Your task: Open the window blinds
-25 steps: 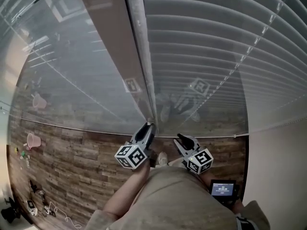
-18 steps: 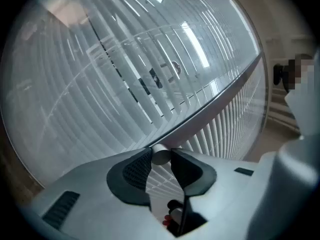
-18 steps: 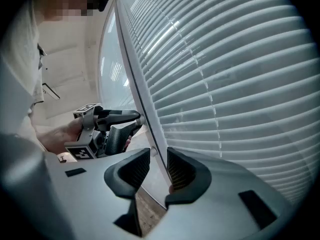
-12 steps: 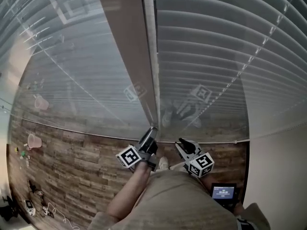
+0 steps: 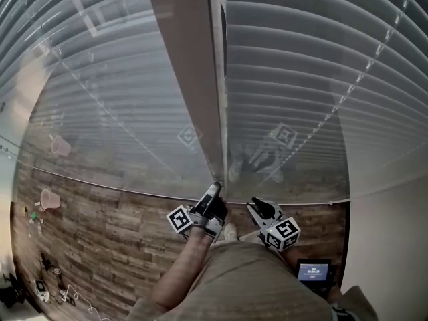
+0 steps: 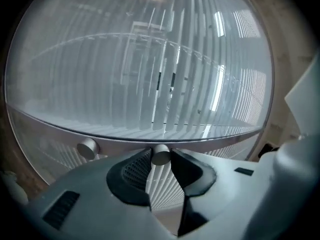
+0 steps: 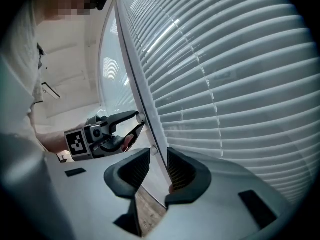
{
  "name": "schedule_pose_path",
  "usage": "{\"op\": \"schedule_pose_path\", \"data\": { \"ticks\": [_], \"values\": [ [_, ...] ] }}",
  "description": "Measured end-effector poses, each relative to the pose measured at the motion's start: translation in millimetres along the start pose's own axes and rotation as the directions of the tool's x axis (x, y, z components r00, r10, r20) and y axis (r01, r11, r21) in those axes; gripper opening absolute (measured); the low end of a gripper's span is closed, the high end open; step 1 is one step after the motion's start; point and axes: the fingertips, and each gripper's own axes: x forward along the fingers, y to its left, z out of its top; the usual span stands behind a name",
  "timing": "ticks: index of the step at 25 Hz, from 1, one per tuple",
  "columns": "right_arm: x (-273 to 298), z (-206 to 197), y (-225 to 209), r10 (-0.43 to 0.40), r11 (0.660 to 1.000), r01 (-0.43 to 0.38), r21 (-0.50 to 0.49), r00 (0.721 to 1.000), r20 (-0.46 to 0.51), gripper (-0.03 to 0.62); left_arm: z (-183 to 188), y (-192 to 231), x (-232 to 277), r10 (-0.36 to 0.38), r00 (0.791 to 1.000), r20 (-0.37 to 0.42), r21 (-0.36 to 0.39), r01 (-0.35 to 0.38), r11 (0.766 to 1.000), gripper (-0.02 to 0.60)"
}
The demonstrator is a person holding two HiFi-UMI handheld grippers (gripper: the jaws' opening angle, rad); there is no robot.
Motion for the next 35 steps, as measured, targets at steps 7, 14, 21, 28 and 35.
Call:
{"op": "schedule_pose_path", "data": {
  "ticks": [7, 14, 21, 28, 35],
  "values": [
    [-3.4, 1.6, 0.8, -0.004, 1.0, 0.004, -0.001, 1.0, -0.003, 0.112, -1.0, 1.7, -1.3, -0.105, 0.993, 0.053, -0.205, 0.114, 0.972, 0.135],
    [-2.8, 1.5, 1.8, -0.008, 1.0, 0.008, -0.006, 1.0, -0.005, 0.111, 1.3, 6.8, -3.6, -0.211, 0.969, 0.125, -0.4, 0.244, 0.883, 0.135],
    [-3.3, -12.7, -0.2, -0.006, 1.0, 0.006, -0.007, 1.0, -0.01, 0.112, -0.6, 25.1, -8.8, -0.276, 0.942, 0.191, -0.545, 0.336, 0.768, 0.135],
    [-5.2, -4.9, 0.2, -0.006, 1.0, 0.006, -0.01, 1.0, -0.006, 0.112, 1.2, 12.0, -1.9, -0.207, 0.973, 0.101, -0.351, 0.23, 0.908, 0.137],
    [-5.6, -14.7, -4.8, -0.015, 1.0, 0.015, 0.002, 1.0, -0.009, 0.11, 0.9, 6.3, 2.8, 0.078, 0.997, -0.027, 0.244, -0.069, 0.967, 0.138]
  ]
}}
